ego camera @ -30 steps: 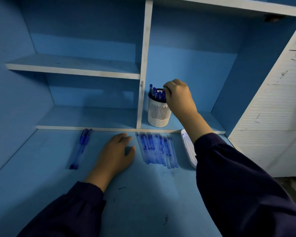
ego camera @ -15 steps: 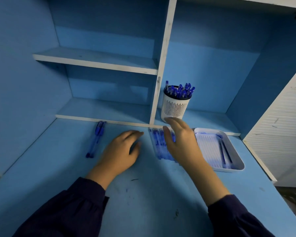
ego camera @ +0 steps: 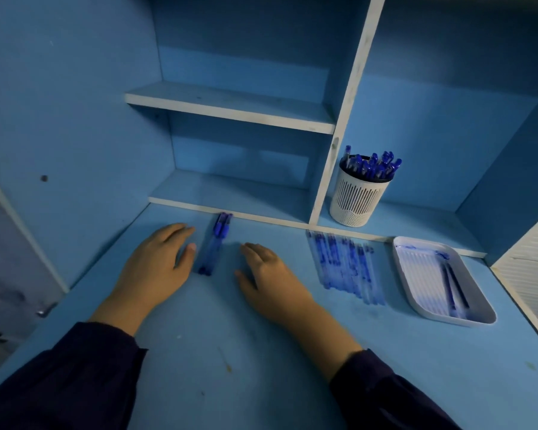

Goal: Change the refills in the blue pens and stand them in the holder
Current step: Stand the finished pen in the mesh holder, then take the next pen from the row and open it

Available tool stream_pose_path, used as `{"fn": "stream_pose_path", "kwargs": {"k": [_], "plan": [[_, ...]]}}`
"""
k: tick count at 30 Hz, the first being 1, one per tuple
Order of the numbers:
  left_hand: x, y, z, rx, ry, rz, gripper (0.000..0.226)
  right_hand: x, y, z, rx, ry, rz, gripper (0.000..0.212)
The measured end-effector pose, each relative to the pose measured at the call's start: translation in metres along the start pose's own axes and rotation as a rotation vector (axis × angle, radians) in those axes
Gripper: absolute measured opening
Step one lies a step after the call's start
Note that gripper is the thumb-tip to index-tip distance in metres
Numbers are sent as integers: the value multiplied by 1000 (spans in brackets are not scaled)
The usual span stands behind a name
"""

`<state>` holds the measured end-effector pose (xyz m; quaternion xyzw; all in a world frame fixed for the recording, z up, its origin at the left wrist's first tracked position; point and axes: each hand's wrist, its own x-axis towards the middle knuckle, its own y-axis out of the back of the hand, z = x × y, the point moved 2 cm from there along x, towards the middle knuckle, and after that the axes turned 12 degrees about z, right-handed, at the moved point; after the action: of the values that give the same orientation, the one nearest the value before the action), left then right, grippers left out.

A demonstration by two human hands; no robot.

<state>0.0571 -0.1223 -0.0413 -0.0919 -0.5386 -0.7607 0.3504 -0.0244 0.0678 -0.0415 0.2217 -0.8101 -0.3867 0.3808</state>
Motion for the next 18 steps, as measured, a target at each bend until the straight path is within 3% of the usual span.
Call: {"fn": "stream_pose_path", "kwargs": {"k": [11,18], "plan": [[-2,-4,-17,-22,95,-115,47,31,-25,-7,78,2,72,36],[-2,-2,-14,-21,116,-117,47,33,-21,-1,139,-136,176,31]]}}
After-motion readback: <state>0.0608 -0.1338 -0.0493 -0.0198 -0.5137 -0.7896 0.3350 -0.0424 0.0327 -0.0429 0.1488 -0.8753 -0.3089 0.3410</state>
